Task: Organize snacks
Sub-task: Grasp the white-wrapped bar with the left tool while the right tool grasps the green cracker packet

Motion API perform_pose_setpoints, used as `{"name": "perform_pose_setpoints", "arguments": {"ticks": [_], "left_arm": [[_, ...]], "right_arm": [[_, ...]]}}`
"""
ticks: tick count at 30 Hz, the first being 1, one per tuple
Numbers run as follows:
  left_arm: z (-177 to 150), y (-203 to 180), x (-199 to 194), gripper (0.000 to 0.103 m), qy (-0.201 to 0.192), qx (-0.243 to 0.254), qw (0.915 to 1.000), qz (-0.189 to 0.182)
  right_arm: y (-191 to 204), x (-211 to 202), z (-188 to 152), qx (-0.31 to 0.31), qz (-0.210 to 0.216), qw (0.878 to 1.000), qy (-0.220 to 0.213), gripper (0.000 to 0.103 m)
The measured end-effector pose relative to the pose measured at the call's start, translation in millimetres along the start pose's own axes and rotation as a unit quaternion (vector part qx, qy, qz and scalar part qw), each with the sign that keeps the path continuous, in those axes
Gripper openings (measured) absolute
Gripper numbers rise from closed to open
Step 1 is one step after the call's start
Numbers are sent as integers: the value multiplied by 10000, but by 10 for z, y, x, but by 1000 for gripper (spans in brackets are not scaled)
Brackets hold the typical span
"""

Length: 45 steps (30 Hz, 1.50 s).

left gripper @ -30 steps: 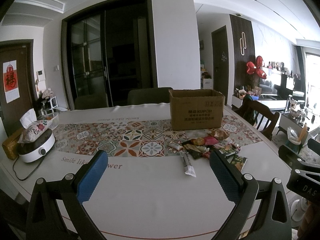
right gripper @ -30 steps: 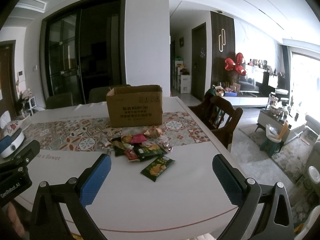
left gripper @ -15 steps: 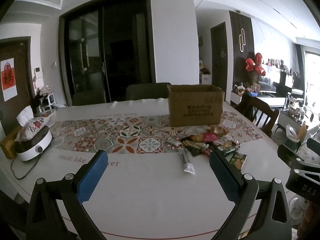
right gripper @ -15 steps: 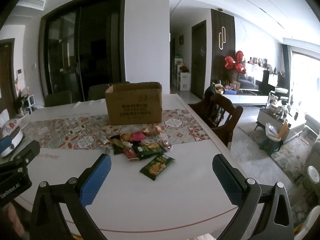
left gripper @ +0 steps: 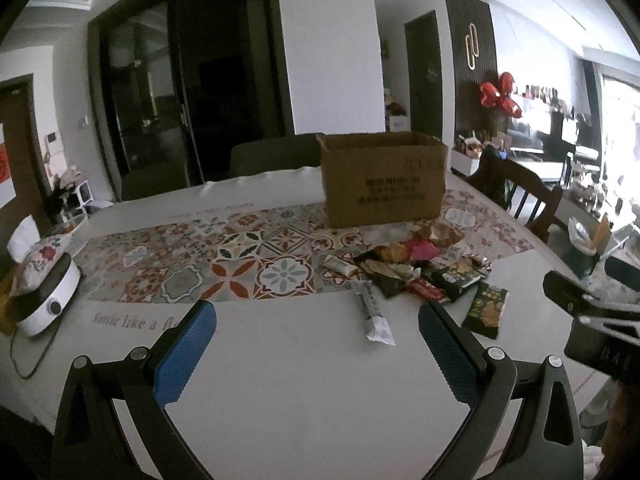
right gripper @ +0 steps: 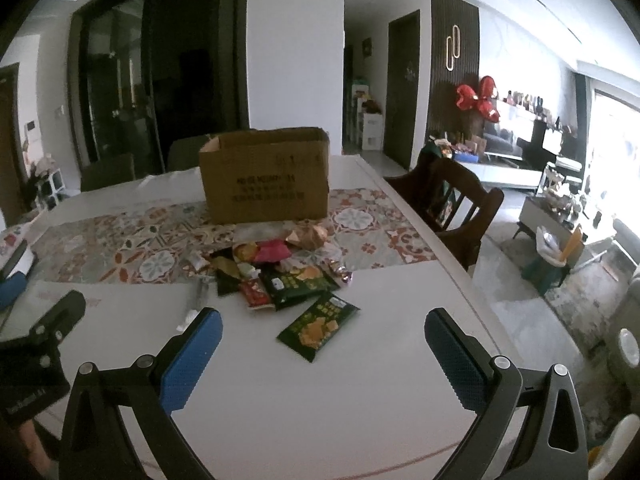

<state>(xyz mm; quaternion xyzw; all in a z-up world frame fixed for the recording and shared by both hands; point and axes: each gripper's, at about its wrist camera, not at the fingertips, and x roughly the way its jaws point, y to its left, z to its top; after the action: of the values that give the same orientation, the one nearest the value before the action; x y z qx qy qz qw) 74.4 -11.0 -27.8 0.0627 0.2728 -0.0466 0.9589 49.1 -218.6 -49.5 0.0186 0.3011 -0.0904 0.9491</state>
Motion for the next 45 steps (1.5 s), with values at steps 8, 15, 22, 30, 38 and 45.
{"name": "perform_pose_setpoints", "arguments": {"ticks": [8, 15, 22, 30, 38, 45], "left_arm": [[149, -40, 489, 102, 232, 25, 9996, -160], [136, -143, 918, 97, 718, 97, 9968, -346], [34, -279, 1308, 90, 1279, 218, 9908, -389], [-10, -389, 1604, 84, 1579, 348, 9859, -438], [-46, -439, 1831, 75, 1838, 342, 9809, -536], [-75, -482, 1934, 66, 1950, 302, 9783, -631]], "right_arm": [[22, 490, 108, 414, -40, 9979, 501, 102], [-7, 919, 72, 647, -281, 9924, 1010, 102], [-35, 1243, -11, 838, -385, 9847, 1477, 98], [-72, 1543, -74, 1003, -388, 9764, 1870, 88], [-66, 1703, -114, 1067, -377, 9718, 2068, 84], [-57, 1796, -126, 1075, -376, 9704, 2131, 78]]}}
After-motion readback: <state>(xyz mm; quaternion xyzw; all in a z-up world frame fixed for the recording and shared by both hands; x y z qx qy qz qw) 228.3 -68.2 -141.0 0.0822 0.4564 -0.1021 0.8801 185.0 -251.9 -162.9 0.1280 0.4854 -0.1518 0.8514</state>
